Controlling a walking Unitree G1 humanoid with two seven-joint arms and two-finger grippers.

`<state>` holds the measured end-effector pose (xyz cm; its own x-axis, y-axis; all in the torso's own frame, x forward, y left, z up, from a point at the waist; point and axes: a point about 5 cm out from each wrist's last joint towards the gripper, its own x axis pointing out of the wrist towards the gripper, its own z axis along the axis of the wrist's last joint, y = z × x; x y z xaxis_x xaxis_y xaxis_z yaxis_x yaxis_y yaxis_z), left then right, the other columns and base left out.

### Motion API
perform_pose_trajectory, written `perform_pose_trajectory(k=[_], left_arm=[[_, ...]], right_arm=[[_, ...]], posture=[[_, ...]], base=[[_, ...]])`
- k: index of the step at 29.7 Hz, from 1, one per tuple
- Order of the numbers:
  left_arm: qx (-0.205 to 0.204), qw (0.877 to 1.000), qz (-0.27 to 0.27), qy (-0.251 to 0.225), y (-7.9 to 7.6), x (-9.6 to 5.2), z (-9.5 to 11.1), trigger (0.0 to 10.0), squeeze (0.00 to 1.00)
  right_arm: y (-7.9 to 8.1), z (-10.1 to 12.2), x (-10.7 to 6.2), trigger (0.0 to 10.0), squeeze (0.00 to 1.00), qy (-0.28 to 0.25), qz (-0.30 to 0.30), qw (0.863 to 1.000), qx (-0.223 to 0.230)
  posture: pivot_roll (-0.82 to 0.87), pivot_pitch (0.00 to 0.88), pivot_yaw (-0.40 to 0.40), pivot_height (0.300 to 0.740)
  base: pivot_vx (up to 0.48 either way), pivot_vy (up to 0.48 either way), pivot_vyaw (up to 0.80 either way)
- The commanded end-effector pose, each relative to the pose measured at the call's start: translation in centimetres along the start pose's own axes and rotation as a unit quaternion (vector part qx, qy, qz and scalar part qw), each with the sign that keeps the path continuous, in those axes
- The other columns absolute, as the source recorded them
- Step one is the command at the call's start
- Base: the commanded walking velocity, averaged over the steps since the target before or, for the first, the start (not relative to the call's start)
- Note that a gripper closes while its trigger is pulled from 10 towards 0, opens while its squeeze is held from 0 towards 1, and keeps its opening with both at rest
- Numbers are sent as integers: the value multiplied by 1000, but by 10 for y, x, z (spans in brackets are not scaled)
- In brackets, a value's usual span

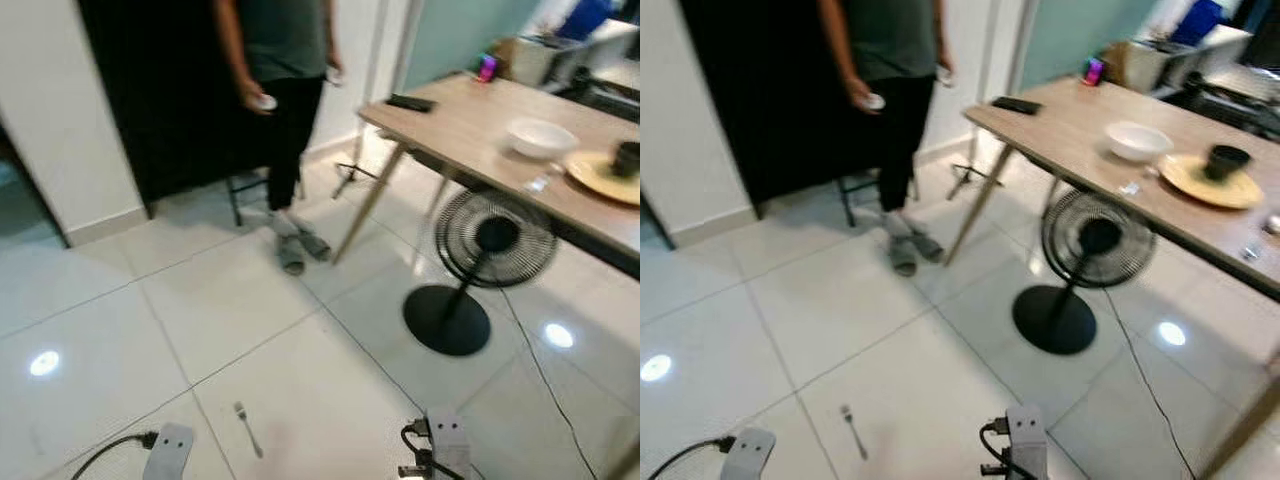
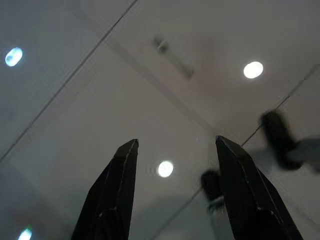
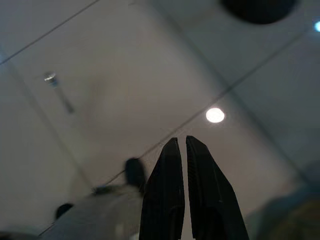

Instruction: Setting the table

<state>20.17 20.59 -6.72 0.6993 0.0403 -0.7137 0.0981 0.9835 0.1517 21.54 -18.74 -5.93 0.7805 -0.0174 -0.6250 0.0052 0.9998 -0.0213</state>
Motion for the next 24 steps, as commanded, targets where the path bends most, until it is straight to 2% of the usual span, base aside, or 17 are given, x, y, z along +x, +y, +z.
perform_pose_trajectory(k=[1,24], left_arm=[[1,1000,2,29,2,-5,-18,10000,0],[-7,1000,5,28,0,-4,-16,10000,0]], right_arm=[[4,-5,-1,10000,0,9,3,1000,3],[1,-2,-1,10000,0,5,1,1000,4]], posture=[[-42,0,59,740],[-43,0,51,740]], base=[[0,0,-775],[0,0,-775]])
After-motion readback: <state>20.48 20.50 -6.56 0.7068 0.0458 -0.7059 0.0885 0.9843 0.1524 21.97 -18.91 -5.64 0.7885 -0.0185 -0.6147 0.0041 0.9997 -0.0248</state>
